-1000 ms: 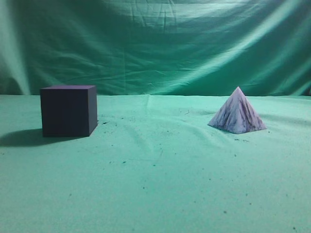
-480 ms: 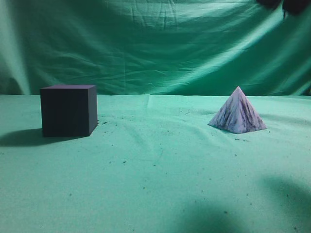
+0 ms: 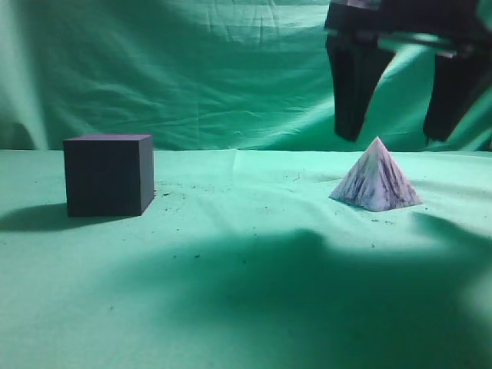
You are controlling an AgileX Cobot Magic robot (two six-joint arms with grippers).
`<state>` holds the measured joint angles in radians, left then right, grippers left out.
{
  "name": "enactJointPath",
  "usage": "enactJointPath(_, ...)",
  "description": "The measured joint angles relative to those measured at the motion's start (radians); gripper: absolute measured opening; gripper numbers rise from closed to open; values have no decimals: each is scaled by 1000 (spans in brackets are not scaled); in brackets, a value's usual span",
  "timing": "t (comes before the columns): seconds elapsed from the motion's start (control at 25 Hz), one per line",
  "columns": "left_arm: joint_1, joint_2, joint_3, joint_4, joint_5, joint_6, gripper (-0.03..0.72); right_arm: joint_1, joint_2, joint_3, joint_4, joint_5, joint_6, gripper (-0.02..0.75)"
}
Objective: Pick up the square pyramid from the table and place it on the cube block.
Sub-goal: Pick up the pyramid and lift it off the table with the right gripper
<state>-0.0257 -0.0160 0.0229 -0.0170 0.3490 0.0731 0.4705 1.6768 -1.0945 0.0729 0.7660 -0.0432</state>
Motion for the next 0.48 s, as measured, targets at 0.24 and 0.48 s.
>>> enactJointPath(0.24,0,0,0,0,0,0,0,0,142,-45,-25,-13,15,645)
enactJointPath(0.48,0,0,0,0,0,0,0,0,207,-50,-50,-79,15,645)
